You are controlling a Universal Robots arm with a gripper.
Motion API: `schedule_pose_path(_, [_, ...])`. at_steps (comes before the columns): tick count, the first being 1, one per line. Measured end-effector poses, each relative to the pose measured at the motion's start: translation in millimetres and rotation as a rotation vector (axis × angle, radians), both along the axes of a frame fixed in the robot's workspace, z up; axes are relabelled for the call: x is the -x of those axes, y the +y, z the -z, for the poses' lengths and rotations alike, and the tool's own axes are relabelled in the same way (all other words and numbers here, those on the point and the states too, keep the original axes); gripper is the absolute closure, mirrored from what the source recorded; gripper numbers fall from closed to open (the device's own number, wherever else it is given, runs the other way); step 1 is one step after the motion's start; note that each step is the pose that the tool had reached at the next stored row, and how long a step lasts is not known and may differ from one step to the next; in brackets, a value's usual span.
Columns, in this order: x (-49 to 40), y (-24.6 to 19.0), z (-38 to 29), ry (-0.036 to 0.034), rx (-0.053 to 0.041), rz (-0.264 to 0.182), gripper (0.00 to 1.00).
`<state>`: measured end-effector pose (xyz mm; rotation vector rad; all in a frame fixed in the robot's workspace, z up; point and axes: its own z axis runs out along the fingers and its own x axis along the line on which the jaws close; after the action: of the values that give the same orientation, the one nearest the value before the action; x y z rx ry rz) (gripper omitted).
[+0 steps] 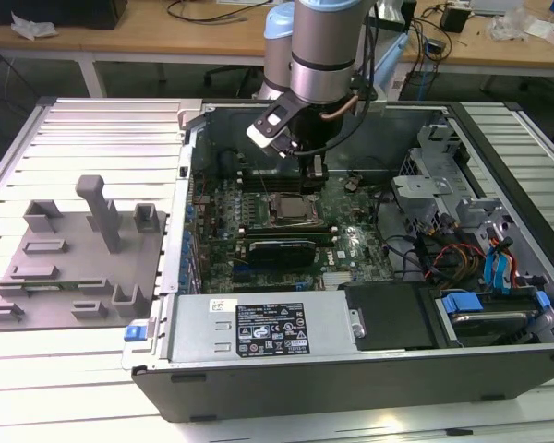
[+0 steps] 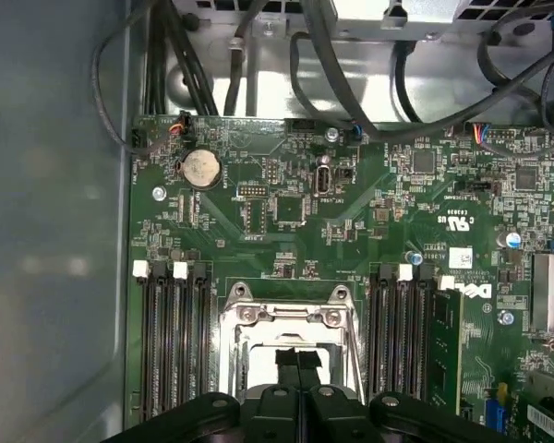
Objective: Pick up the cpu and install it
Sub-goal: 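Close the cpu cover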
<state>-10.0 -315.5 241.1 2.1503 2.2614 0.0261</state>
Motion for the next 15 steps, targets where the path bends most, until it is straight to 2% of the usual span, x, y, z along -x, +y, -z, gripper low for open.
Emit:
schedule_pose_path(3, [0.0,0.0,0.4,0.0000,0.0002,-0.063,0.89])
schedule_pose_path(6, [0.0,0.0,1.1,0.0000,0.0013,-0.174,0.89])
schedule_pose_path(12, [0.0,0.0,1.9,0.0001,0.0029,-0.287,0.89])
schedule_pose_path(13, [0.0,0.0,2.1,0.0001,0.0033,-0.311,0.89])
schedule_pose_path(14, [0.0,0.0,2.4,0.0003,0.0042,-0.354,0.89])
schedule_pose_path(15, [0.0,0.0,2.5,0.0002,0.0044,-0.371,0.89])
